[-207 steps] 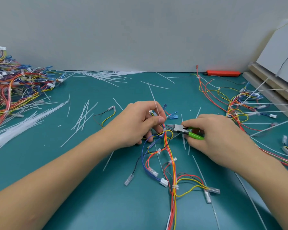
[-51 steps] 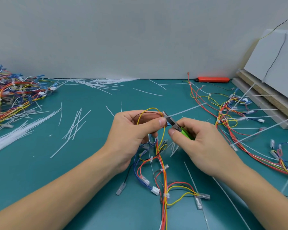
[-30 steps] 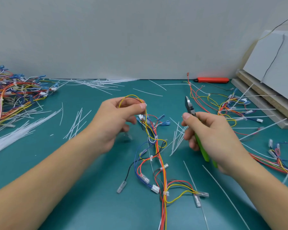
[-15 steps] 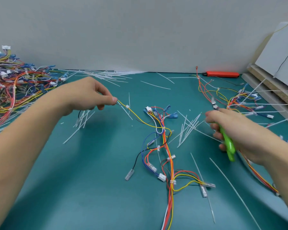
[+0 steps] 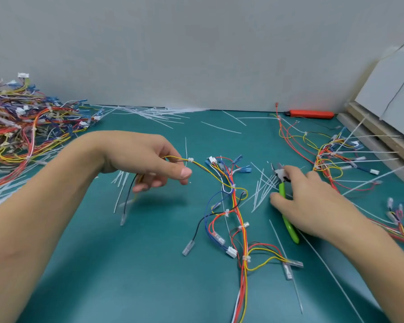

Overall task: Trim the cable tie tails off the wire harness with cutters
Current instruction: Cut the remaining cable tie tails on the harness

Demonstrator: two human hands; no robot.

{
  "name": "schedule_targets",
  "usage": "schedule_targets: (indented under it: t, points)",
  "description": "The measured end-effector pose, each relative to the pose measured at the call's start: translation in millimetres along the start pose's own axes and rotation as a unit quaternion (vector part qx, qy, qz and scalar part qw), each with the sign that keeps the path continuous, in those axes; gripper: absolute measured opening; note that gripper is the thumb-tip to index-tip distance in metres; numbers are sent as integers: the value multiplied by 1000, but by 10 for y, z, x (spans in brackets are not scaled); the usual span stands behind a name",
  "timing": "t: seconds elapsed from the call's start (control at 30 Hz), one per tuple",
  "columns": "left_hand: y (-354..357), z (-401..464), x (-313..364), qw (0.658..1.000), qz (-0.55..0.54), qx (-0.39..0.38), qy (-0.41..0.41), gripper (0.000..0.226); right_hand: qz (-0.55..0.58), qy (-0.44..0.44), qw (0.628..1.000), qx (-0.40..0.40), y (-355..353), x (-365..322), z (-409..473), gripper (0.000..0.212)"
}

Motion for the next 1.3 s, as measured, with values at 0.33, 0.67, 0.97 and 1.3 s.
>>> schedule_targets:
  t: [0.33,0.67,0.97,1.3]
  points:
    - [169,231,291,988,57,126,71,43,-47,-15,997,60,-39,-76,23,47]
    - [3,97,454,959,-128,188,168,40,94,-151,984,-17,-31,-690,-185,56]
    - [0,-7,573,937,-256,114,206,48,406,-160,894,-106,-121,-1006,-142,24]
    - [-246,-170,528,945,-175,237,143,32,710,-212,671,-26,-694,-1126,33,4]
Point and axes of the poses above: each hand's wrist, its own z-axis towards the middle knuckle, its own y-axis out of the palm, x = y × z, the point moved 6 cm from there along z, towards the middle knuckle, and after that the axes turned 6 degrees about -x, right-handed, at the moved point
